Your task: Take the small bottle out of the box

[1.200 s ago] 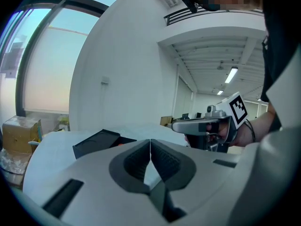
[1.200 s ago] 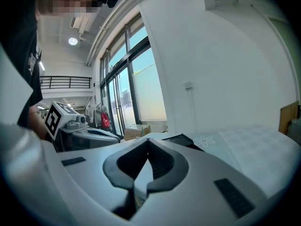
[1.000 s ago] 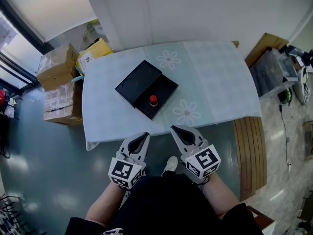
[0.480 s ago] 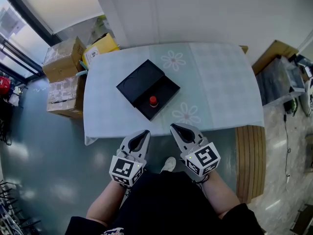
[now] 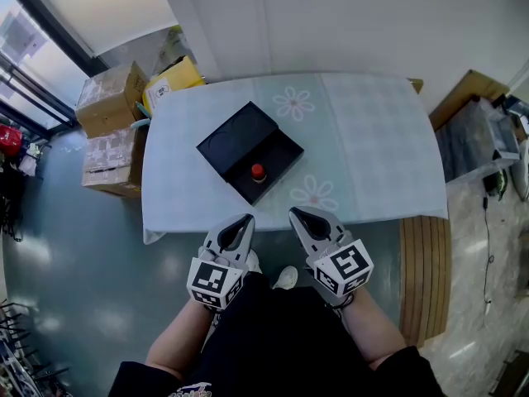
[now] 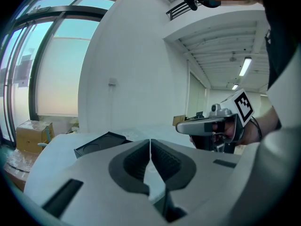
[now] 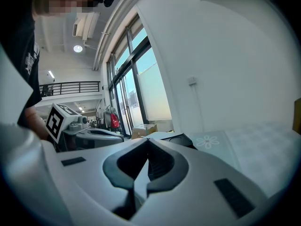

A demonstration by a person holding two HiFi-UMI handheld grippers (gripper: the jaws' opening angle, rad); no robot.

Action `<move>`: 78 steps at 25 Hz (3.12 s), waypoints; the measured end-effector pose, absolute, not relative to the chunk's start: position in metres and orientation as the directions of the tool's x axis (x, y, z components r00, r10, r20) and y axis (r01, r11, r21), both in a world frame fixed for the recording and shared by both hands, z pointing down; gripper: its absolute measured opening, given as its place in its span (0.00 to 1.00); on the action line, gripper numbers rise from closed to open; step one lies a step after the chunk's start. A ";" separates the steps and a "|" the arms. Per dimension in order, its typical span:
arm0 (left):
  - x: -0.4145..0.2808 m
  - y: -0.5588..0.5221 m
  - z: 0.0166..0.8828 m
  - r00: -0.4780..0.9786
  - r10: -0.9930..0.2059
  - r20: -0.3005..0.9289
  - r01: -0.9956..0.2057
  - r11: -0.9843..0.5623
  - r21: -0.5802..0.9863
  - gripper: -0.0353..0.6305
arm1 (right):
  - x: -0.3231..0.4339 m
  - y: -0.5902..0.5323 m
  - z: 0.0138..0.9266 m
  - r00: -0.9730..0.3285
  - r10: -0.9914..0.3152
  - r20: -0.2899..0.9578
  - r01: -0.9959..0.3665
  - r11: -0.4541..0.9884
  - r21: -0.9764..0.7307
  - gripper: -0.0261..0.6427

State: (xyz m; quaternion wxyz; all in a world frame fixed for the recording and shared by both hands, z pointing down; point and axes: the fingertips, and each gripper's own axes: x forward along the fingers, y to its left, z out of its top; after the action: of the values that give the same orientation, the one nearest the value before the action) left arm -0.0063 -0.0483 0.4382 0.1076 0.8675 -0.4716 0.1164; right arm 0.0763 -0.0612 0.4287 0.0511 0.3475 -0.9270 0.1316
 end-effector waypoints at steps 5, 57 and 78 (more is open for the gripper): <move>-0.005 -0.060 0.442 0.520 -0.798 0.305 -0.847 -0.527 0.069 0.10 | 0.081 -0.067 0.430 -0.750 -0.635 0.186 -0.662 0.719 -0.212 0.07; -0.002 -0.201 0.567 0.609 -0.633 0.478 -0.721 -0.692 0.003 0.37 | 0.077 -0.156 0.504 -0.600 -0.713 0.364 -0.799 0.510 -0.318 0.07; 0.001 -0.206 0.581 0.608 -0.625 0.490 -0.717 -0.697 0.001 0.31 | 0.070 -0.164 0.517 -0.591 -0.707 0.389 -0.806 0.489 -0.334 0.07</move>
State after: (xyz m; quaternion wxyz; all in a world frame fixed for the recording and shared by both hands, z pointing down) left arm 0.0006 -0.2063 0.5808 0.0989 0.8912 -0.3764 0.2331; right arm 0.0705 -0.1645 0.5169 0.1001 0.4411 -0.8570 0.2467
